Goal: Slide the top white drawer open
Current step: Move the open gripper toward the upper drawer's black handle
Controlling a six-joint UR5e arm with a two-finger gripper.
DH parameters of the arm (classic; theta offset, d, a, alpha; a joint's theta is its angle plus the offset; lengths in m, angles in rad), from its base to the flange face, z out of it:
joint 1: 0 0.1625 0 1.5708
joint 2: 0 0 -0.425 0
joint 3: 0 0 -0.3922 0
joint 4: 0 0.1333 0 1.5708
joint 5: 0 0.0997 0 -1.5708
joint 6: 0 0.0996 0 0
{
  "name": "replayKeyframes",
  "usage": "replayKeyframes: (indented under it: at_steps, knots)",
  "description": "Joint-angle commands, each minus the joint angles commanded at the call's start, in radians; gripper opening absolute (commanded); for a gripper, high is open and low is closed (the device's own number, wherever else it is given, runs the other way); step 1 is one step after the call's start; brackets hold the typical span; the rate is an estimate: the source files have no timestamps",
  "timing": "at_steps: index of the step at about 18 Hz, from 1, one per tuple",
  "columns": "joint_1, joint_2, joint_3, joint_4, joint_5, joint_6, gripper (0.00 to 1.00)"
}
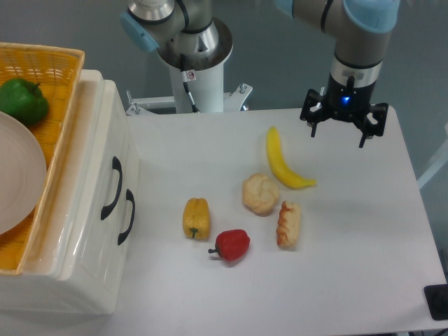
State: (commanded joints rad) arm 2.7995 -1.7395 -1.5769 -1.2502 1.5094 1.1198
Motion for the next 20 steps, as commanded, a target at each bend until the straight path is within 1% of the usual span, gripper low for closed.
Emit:
replayKeyframes:
  at_steps: [8, 10, 15, 20]
  knots:
    - [-0.014, -0.002, -0.006, -0.002, -0.002, -0.002, 1.00]
    - [-0.014, -0.002, -0.034, 0.002, -0.002, -0.003, 1.00]
    - [-0.011, 0.000, -0.080, 0.006, -0.005, -0.002, 1.00]
    - [-0.015, 0.005, -0.089, 0.003, 0.002, -0.002, 1.00]
